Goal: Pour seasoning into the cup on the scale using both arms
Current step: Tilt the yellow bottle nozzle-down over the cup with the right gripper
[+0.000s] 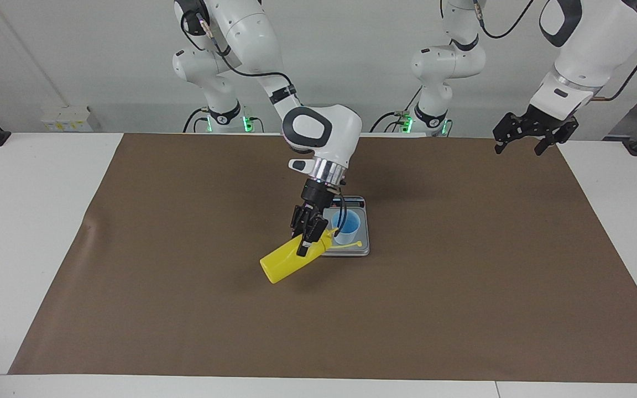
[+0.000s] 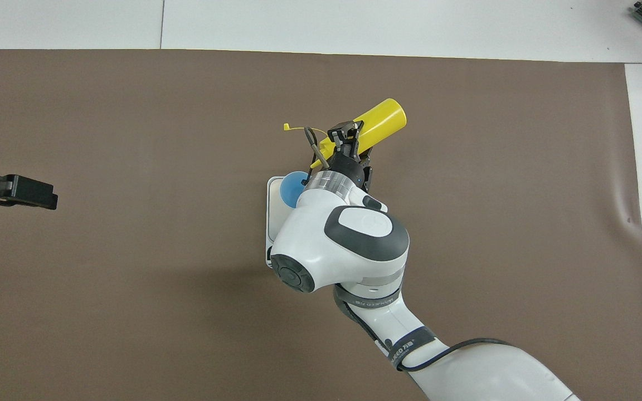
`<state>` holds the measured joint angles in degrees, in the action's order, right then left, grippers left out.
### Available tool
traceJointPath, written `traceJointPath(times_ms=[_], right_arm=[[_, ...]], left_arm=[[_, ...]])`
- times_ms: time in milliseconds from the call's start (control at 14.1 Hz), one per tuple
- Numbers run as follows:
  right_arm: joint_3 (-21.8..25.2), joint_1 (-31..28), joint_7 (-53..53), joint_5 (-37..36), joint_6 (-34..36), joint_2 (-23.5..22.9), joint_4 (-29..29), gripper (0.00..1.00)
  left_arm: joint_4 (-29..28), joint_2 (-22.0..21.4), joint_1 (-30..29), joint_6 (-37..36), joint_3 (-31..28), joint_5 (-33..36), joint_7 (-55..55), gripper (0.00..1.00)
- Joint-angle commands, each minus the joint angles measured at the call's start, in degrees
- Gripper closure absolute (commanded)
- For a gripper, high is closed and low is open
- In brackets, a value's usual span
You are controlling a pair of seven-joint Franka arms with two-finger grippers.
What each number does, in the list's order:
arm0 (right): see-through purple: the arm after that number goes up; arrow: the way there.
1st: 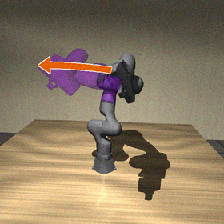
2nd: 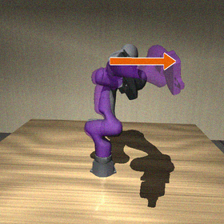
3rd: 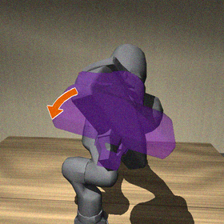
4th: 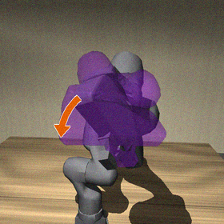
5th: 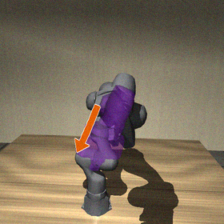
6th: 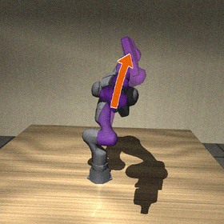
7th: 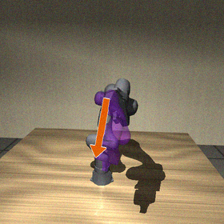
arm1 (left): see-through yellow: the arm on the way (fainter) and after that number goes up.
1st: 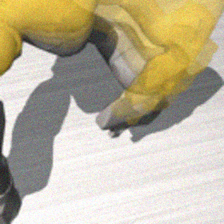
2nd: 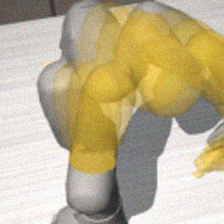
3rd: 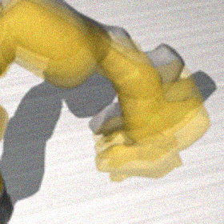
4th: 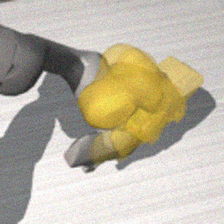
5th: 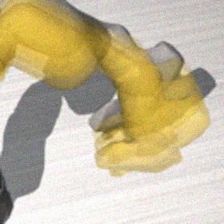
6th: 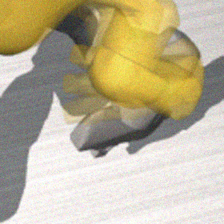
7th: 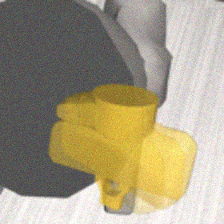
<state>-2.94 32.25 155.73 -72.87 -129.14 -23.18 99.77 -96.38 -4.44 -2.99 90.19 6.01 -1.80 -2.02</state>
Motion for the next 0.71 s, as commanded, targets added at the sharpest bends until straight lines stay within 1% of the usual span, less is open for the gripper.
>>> traceJointPath(times_ms=[0,142,426,639], right_arm=[[-0.1,0.9,3.4,-3.9,2.5,0.1,-0.6,1.0],[-0.1,1.0,4.2,-5.3,2.4,0.1,-0.3,1.0],[-0.1,0.9,4.2,-10.8,1.8,-0.9,0.2,1.0],[-0.1,1.0,4.2,-11.5,1.8,-1.0,0.2,1.0]], left_arm=[[-1.8,-1.7,-0.8,0.5,0.5,-0.3,0.5,0.0],[-1.8,-1.7,-0.8,0.5,0.5,-0.3,0.5,0.0],[-1.8,-1.7,-0.8,0.5,0.5,-0.3,0.5,0.0],[-1.8,-1.7,-0.8,0.4,0.5,-0.3,0.5,0.0]])
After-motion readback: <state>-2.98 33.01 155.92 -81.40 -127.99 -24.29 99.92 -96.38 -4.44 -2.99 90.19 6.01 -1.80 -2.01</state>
